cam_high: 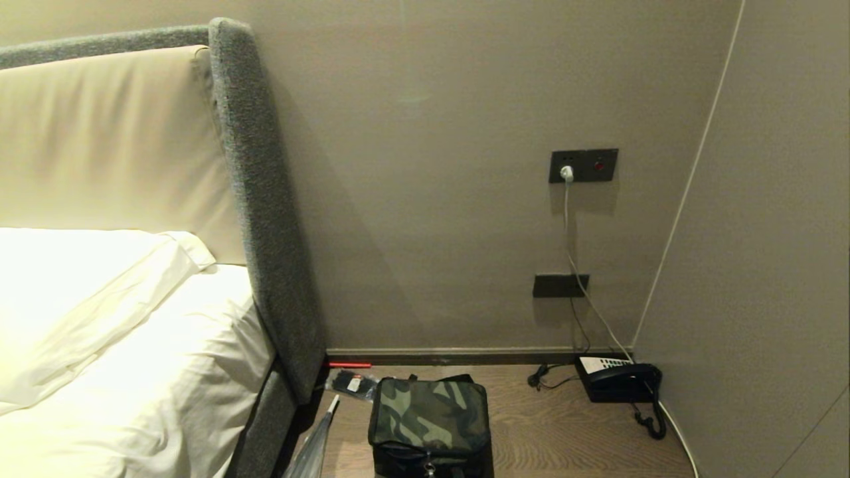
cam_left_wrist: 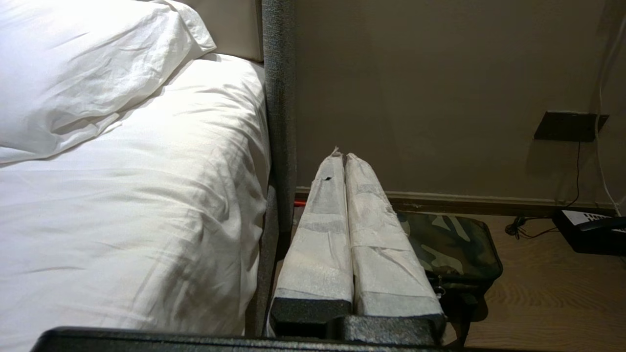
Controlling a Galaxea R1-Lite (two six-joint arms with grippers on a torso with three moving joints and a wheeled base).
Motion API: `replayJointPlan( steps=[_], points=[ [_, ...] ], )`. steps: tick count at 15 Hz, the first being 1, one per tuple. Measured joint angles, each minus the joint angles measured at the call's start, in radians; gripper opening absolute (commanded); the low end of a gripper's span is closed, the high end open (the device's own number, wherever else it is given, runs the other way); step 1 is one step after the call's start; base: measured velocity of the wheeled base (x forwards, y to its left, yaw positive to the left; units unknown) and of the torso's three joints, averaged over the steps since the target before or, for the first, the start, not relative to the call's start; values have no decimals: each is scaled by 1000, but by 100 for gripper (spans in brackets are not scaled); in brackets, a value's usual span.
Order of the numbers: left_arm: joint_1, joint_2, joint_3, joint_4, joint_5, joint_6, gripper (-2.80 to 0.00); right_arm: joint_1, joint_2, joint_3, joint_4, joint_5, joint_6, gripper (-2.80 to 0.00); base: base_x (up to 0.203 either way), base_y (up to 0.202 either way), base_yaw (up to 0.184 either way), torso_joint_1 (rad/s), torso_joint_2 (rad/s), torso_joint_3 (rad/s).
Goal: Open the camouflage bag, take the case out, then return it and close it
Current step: Open the top of the storage box
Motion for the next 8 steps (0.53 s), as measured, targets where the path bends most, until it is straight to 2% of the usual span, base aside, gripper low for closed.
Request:
replayJointPlan(
  steps=[8],
  points=[
    [0, 0, 0, 0, 0, 0, -280, 0, 0, 0, 0, 0, 0, -280, 0, 0, 0, 0, 0, 0]
  ],
)
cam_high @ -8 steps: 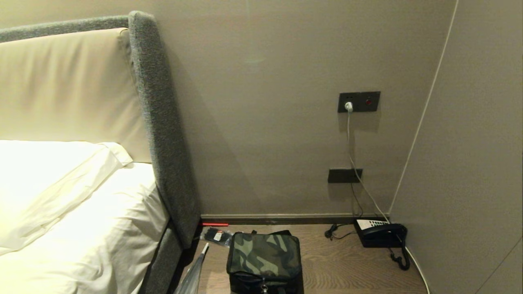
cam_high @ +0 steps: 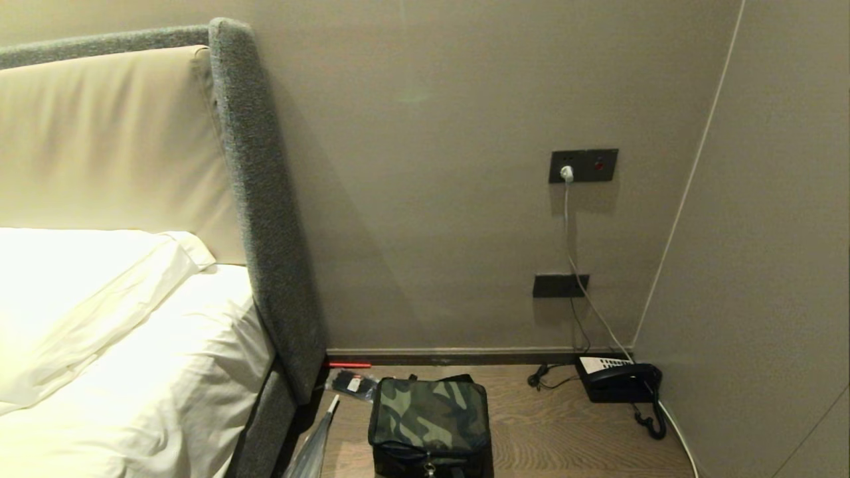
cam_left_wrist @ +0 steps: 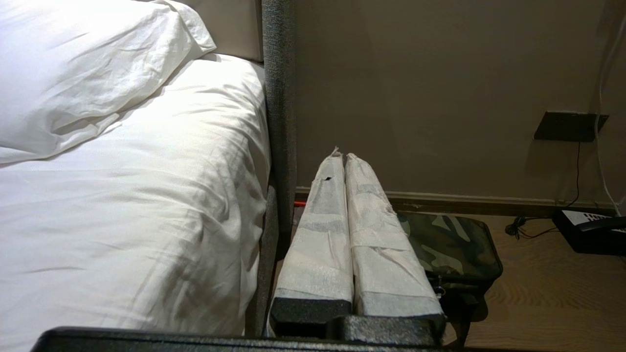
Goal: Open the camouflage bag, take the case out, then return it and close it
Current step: Open the top of the storage box
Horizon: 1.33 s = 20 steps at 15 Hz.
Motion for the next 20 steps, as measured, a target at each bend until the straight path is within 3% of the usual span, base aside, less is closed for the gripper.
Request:
replayJointPlan(
  steps=[10, 20],
  points=[
    [0, 0, 0, 0, 0, -5, -280, 0, 0, 0, 0, 0, 0, -280, 0, 0, 0, 0, 1, -6],
    [0, 0, 0, 0, 0, -4, -280, 0, 0, 0, 0, 0, 0, -280, 0, 0, 0, 2, 3, -180]
  ],
)
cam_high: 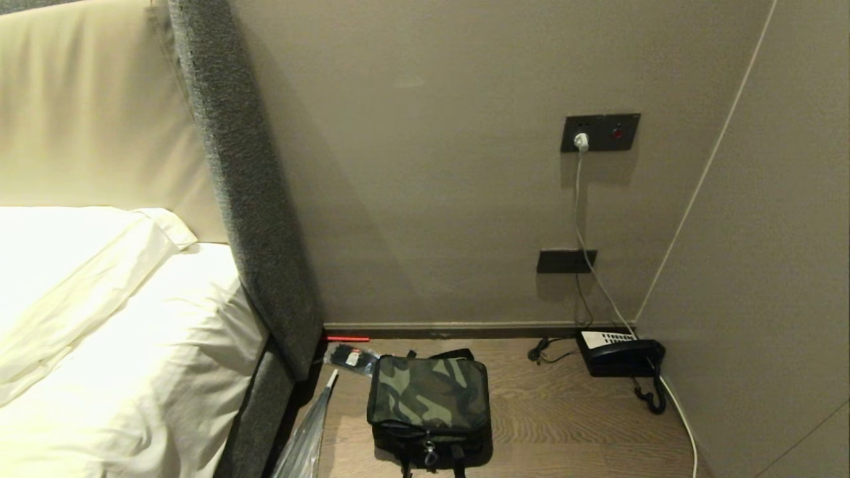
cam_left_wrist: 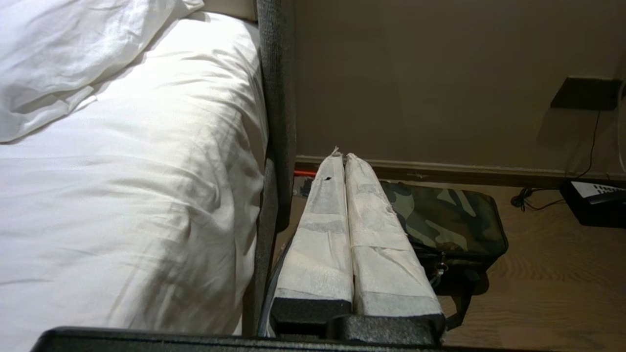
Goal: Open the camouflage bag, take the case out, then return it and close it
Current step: Open the top of the storage box
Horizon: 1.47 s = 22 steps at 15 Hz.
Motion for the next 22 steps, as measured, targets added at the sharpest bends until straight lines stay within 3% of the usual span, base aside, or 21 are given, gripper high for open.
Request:
replayJointPlan(
  steps=[22],
  points=[
    [0, 0, 0, 0, 1, 2, -280, 0, 0, 0, 0, 0, 0, -280, 0, 0, 0, 2, 3, -198]
  ],
)
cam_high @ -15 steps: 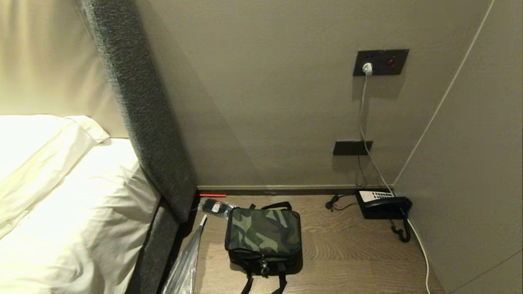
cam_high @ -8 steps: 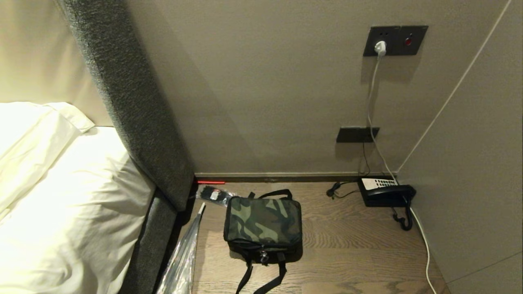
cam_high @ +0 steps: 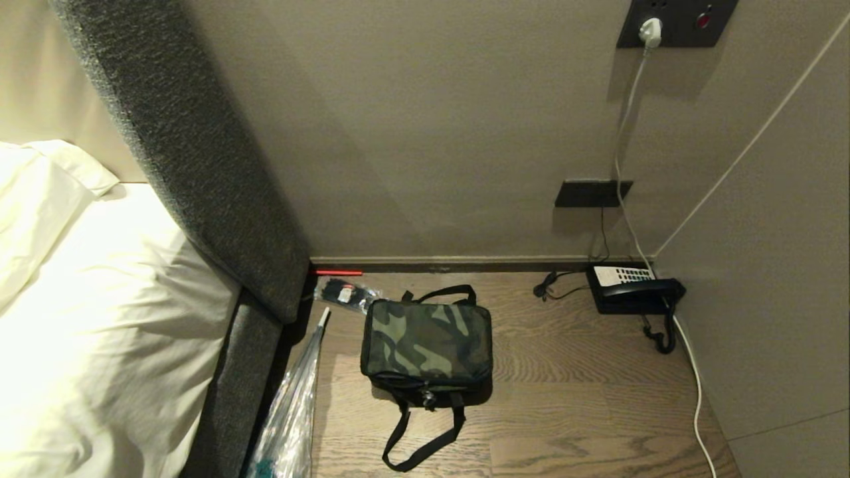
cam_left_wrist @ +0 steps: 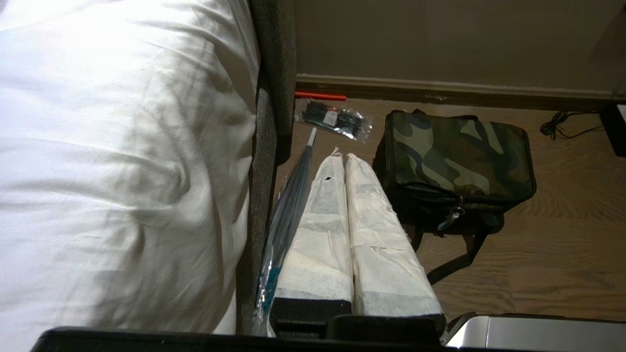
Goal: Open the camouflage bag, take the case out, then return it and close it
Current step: Open the top of the storage box
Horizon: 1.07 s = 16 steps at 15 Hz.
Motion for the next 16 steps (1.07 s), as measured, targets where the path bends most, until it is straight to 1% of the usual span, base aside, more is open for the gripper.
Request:
replayJointPlan(
  steps=[16],
  points=[
    [0, 0, 0, 0, 0, 0, -280, 0, 0, 0, 0, -1, 0, -280, 0, 0, 0, 2, 2, -197]
  ],
)
